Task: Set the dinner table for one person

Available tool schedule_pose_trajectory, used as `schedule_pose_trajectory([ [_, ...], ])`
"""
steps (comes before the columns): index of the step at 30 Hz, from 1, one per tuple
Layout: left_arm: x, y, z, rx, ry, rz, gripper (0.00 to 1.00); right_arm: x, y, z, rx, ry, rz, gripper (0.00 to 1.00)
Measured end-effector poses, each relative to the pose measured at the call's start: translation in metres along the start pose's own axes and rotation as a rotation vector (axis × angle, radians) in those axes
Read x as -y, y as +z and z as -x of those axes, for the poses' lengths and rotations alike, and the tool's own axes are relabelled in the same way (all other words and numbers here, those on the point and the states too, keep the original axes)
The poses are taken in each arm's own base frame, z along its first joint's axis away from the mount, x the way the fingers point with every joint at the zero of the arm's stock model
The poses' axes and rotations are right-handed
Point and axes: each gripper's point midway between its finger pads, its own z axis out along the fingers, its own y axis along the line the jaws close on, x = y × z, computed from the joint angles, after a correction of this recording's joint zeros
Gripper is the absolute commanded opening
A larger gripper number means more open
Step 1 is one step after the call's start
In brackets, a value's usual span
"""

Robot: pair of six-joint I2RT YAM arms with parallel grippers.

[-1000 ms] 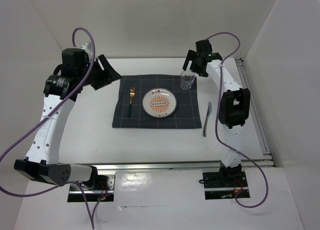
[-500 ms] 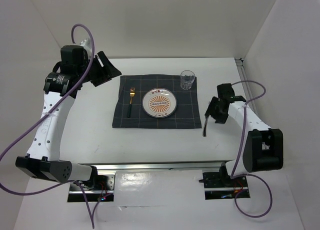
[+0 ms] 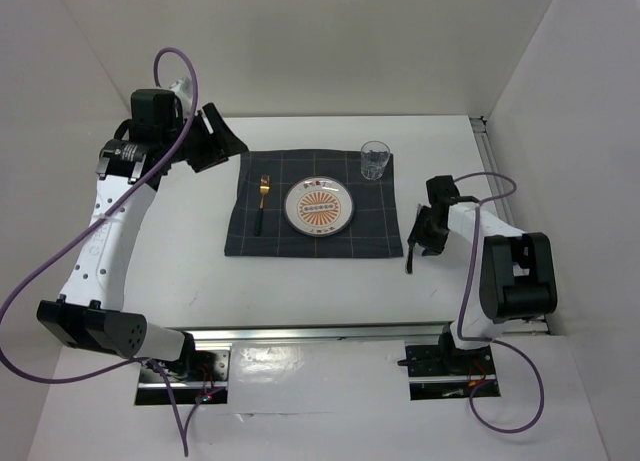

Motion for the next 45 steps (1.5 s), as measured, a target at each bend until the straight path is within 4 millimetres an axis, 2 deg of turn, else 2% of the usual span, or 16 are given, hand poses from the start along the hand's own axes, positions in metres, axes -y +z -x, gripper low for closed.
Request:
schedule_pose_trajectory([
  [7,-0.002,0.001,-0.002,-0.004,-0.001,0.003,0.71,-0.003,0.013,0.0,-0.019,-0.015,0.01,0.46],
  [22,-0.003,0.003,-0.003,-0.01,-0.003,0.006,0.71,-0.013,0.017,0.008,0.009,-0.039,0.017,0.46],
  [31,-0.002,0.003,-0.004,-0.013,-0.003,0.0,0.71,-0.02,0.02,0.012,0.044,-0.096,-0.042,0.47],
  [38,-0.002,0.003,-0.004,-0.016,-0.001,-0.003,0.71,-0.021,0.023,0.016,0.049,-0.084,-0.056,0.14],
  [40,-0.002,0.003,-0.004,-0.016,-0.001,-0.003,0.71,-0.022,0.023,0.017,0.053,-0.079,-0.055,0.1],
  [41,-0.002,0.003,-0.004,-0.016,-0.001,-0.003,0.71,-0.022,0.023,0.017,0.053,-0.075,-0.055,0.04],
  [45,-0.002,0.003,-0.004,-0.016,0.0,-0.003,0.71,-0.021,0.022,0.019,0.061,-0.07,-0.062,0.01],
])
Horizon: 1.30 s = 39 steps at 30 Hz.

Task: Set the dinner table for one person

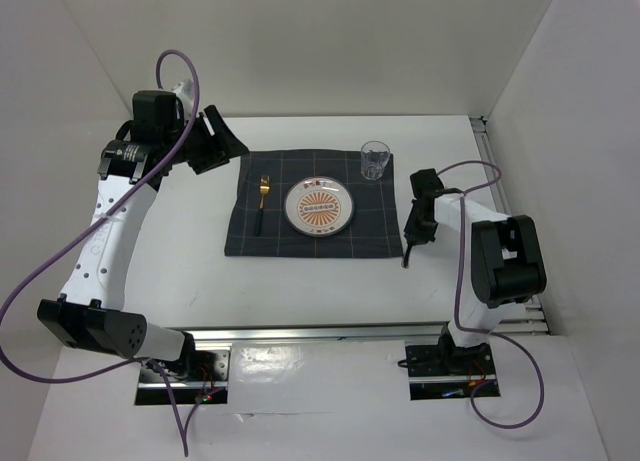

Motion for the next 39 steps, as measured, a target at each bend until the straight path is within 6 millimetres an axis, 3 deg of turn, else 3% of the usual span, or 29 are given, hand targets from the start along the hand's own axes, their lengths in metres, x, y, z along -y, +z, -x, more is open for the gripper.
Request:
schedule_pose_trajectory([
  [6,0.0,0.0,0.0,0.0,0.0,0.0,0.71,0.01,-0.013,0.0,-0.005,-0.013,-0.046,0.01],
  [10,0.0,0.0,0.0,0.0,0.0,-0.001,0.71,0.003,-0.031,0.016,0.033,-0.044,-0.019,0.0],
  [16,0.001,0.0,0.0,-0.002,0.0,-0.003,0.71,-0.024,-0.061,0.039,0.091,-0.12,0.058,0.0],
  [21,0.001,0.0,-0.001,-0.003,0.0,-0.005,0.71,-0.065,-0.076,0.045,0.105,-0.204,0.128,0.0],
  [28,0.001,0.0,-0.001,-0.003,0.0,-0.005,0.71,-0.102,-0.049,0.036,0.036,-0.294,0.143,0.0],
  [33,0.0,-0.003,0.001,0.007,0.001,0.0,0.71,-0.108,-0.024,0.031,-0.013,-0.327,0.119,0.0],
  [39,-0.002,-0.008,0.003,0.025,-0.001,0.012,0.71,-0.108,-0.006,0.026,-0.05,-0.359,0.101,0.0],
])
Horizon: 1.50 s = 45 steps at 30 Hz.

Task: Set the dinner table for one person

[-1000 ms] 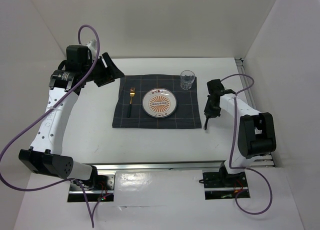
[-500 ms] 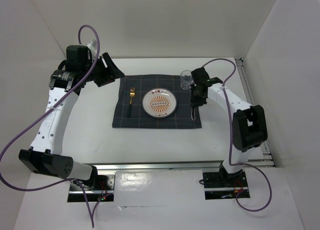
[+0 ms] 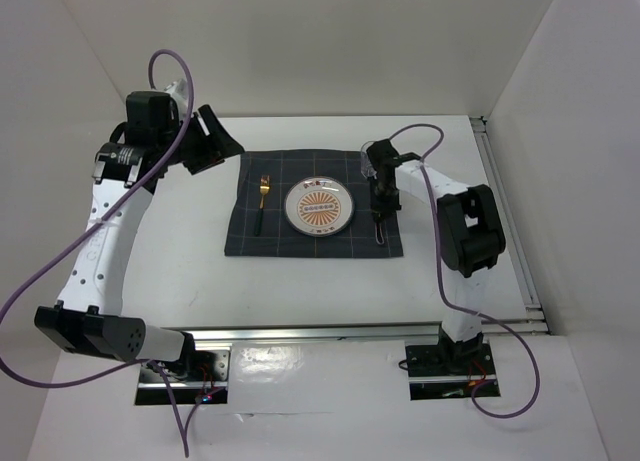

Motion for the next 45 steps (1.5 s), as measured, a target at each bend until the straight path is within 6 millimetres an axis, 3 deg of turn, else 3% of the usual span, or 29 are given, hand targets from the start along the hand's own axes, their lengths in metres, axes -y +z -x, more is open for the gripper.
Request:
schedule_pose_trajectory([
  [13,-0.009,-0.003,0.003,0.015,-0.008,0.034,0.71,-0.011,0.017,0.009,-0.011,-0.042,0.017,0.0],
  [18,-0.01,-0.005,0.003,0.02,-0.008,0.039,0.71,-0.011,0.021,0.007,-0.019,-0.047,0.015,0.23],
  [20,-0.011,-0.005,0.003,0.019,-0.008,0.041,0.71,-0.012,0.021,0.008,-0.019,-0.044,0.016,0.42],
  [26,-0.011,-0.005,0.003,0.019,-0.009,0.042,0.71,-0.012,0.02,0.007,-0.02,-0.048,0.016,0.54],
  [29,-0.011,-0.005,0.003,0.018,-0.009,0.041,0.71,-0.011,0.018,0.009,-0.018,-0.043,0.013,0.64],
  [30,-0.011,-0.005,0.003,0.018,-0.009,0.041,0.71,-0.011,0.017,0.01,-0.014,-0.042,0.009,0.71],
  [33,-0.011,-0.004,0.002,0.018,-0.009,0.042,0.71,-0.008,0.001,0.018,0.015,-0.032,0.005,0.87],
  [34,-0.012,-0.004,0.002,0.017,-0.009,0.043,0.71,-0.006,-0.008,0.02,0.031,-0.029,0.006,0.97],
  [37,-0.014,-0.001,0.002,0.015,-0.011,0.054,0.71,0.01,-0.048,0.033,0.13,0.016,0.007,1.0],
  [42,-0.028,0.021,-0.003,-0.037,-0.013,0.092,0.75,0.075,-0.134,0.055,0.349,0.221,-0.031,1.0],
  [45,-0.039,0.035,-0.007,-0.068,-0.022,0.123,0.76,0.124,-0.154,0.053,0.396,0.388,-0.079,1.0],
])
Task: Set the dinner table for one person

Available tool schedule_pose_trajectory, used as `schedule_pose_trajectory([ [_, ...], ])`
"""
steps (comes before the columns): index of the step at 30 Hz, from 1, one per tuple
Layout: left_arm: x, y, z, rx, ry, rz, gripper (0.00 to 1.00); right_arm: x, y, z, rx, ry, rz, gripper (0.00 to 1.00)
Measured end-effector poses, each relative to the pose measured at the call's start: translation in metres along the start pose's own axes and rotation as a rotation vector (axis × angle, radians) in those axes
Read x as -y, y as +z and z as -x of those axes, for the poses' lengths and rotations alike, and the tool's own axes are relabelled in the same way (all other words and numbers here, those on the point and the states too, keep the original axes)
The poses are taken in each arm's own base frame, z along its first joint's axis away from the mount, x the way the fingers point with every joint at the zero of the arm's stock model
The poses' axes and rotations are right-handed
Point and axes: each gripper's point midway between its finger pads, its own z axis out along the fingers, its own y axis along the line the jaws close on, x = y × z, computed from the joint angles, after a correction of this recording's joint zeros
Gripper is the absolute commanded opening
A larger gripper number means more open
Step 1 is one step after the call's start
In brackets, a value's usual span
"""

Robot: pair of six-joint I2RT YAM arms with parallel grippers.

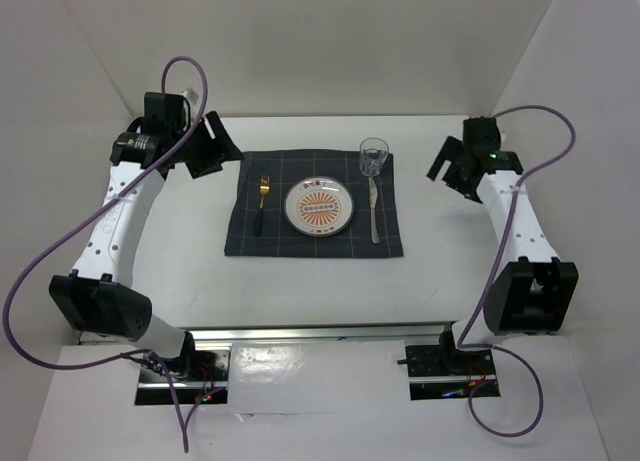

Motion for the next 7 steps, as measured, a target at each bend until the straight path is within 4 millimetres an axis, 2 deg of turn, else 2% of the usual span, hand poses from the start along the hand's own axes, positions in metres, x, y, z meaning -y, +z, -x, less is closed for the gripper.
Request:
schedule_pose_trajectory([
  [3,-0.007,0.009,-0.001,-0.016,-0.005,0.021,0.76,0.041,0.005,0.0,-0.024,0.118,-0.083,1.0],
  [5,-0.008,0.01,0.0,-0.018,-0.003,0.026,0.75,0.054,0.009,-0.01,-0.06,0.149,-0.115,1.0],
  [7,-0.009,0.011,-0.001,-0.02,0.006,0.027,0.75,0.058,0.009,-0.021,-0.088,0.161,-0.128,1.0],
])
